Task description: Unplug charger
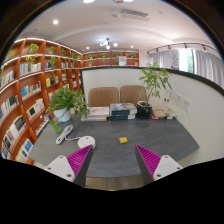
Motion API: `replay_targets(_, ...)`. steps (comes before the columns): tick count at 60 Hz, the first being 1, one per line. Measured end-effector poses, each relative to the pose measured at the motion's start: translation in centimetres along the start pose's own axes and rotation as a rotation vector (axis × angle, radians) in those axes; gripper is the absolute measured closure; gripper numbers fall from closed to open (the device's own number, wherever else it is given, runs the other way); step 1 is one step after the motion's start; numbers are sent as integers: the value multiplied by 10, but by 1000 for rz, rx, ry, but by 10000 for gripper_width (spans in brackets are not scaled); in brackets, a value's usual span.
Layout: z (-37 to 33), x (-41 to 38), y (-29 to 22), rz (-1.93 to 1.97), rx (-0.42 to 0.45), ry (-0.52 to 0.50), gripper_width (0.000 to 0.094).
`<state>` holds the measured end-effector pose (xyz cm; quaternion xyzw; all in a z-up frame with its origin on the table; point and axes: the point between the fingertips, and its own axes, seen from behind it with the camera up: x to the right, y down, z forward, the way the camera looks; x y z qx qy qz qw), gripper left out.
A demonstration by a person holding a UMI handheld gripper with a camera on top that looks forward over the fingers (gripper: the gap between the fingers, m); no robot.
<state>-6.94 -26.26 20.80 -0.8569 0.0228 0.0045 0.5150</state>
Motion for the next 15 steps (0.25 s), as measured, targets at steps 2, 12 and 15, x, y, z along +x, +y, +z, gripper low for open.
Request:
replay_targets(2, -2, 0, 2, -2, -3, 2, 85)
replay_targets(12, -7, 0, 10, -20, -8, 13, 85)
replay_targets(15, -7, -2, 10, -8, -7, 7, 84)
